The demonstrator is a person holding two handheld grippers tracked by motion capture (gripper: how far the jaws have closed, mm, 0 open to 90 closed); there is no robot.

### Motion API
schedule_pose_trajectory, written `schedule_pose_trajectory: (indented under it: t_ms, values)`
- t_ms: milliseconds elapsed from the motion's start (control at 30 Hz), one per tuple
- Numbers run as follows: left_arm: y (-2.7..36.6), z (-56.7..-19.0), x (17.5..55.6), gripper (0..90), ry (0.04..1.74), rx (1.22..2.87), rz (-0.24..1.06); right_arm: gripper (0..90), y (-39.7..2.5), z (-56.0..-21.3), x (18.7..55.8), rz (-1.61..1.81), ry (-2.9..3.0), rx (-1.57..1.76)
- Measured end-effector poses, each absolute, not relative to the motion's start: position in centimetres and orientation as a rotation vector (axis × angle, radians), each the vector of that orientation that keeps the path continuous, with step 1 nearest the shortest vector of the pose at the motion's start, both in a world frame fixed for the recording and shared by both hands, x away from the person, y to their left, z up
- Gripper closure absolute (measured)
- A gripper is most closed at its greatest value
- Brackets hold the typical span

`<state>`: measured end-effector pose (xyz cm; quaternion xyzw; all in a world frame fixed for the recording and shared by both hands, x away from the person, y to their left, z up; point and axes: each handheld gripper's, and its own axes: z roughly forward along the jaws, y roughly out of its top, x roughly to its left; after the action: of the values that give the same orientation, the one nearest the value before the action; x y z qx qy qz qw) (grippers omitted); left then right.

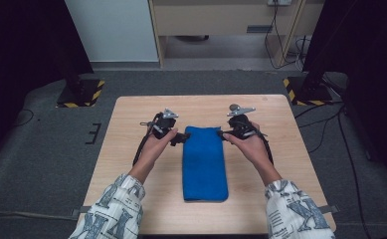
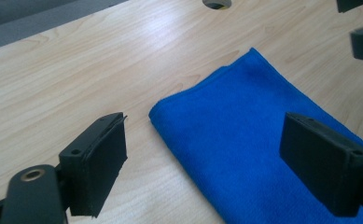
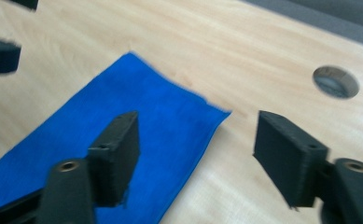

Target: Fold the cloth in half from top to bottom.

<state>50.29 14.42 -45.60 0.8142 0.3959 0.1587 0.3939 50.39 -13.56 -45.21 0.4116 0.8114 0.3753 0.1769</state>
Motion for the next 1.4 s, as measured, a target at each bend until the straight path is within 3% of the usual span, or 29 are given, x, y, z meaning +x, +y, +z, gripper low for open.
schedule_pose_trajectory:
  t_ms: [267, 500, 733, 1400]
  values:
    - [14.3, -45.6, 51.6, 17.6, 1.039, 2.036, 0.385, 52.1, -13.6, -45.4, 52.6, 1.057, 2.293, 1.175]
    - [13.9, -46.6, 52.7, 21.4, 1.034, 2.065, 0.382, 56.4, -13.5, -46.6, 53.9, 1.031, 2.324, 1.191]
    - [14.0, -47.9, 53.4, 32.2, 1.061, 2.087, 0.363, 61.1, -13.0, -47.5, 54.9, 1.025, 2.334, 1.215]
    - [13.3, -51.2, 55.0, 46.7, 1.120, 2.088, 0.378, 52.6, -12.3, -51.9, 56.7, 0.996, 2.354, 1.391]
